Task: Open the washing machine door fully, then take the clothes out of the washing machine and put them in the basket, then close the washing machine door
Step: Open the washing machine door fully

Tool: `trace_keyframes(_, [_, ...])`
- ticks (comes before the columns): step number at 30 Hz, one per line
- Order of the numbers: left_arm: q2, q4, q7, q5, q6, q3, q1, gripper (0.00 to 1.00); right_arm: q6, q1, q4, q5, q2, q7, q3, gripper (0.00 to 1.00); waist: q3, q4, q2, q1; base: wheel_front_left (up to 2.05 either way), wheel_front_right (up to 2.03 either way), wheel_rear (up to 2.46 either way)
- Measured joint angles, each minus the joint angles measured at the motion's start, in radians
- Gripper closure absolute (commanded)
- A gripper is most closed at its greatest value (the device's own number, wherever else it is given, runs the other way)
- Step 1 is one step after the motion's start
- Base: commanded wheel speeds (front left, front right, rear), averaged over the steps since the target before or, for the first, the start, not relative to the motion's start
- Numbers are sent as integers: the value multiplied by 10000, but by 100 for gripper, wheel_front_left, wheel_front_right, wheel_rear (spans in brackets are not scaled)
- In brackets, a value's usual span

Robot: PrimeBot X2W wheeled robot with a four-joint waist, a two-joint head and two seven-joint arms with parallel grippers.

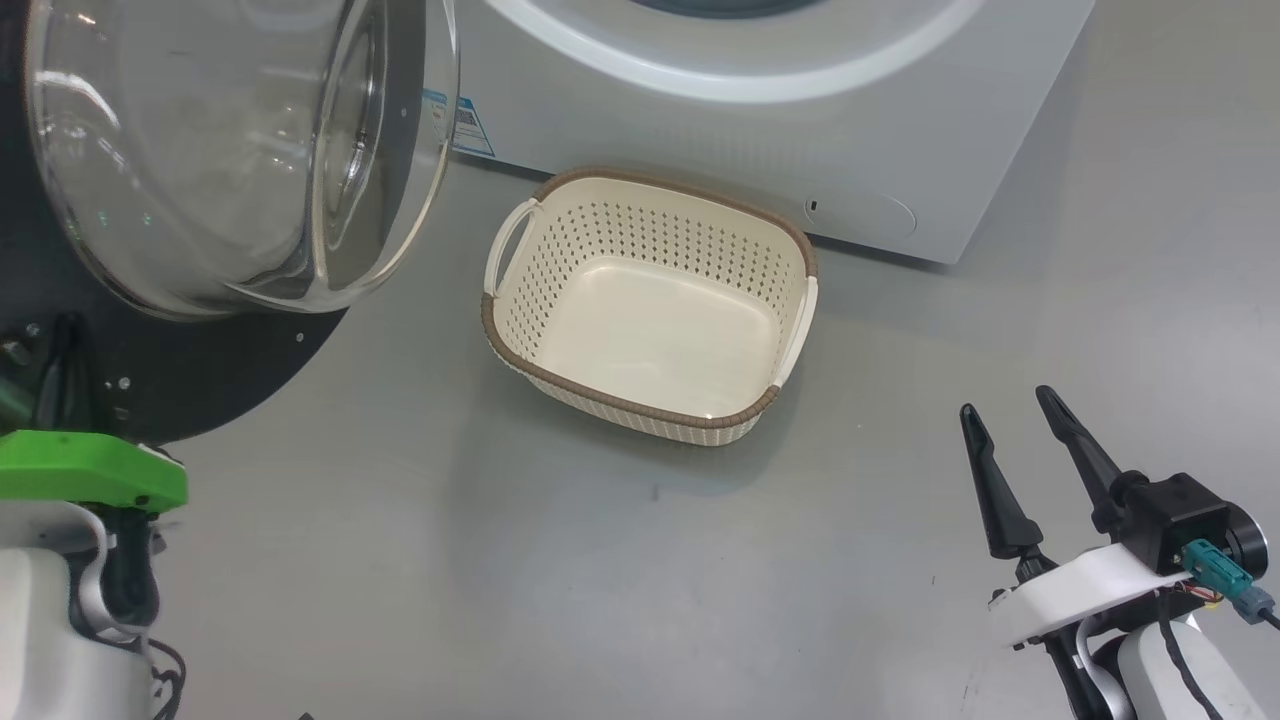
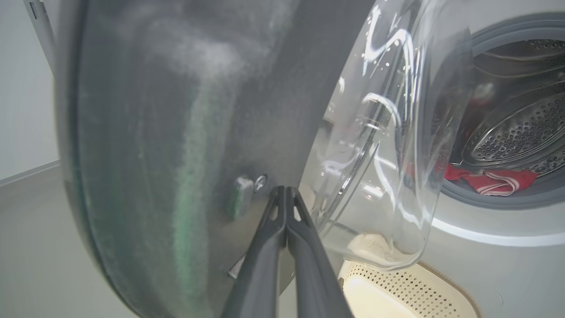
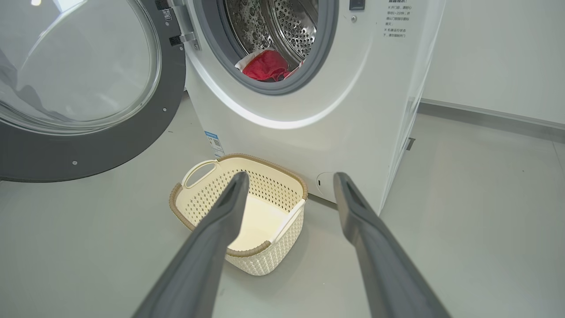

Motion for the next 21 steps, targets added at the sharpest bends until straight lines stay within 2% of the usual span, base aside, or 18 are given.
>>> trace_keyframes(11, [815,278,61,-353,15,790,-477,100,2,-400,-291,-188,-201,320,50,0,774,-137,0,0,0,0,0])
trace_keyframes(21, [1177,489,88,-537,-31,1099,-1083,100,4,-717,-453,-343,-353,407,67,0,1477,-283,0,0,0,0,0])
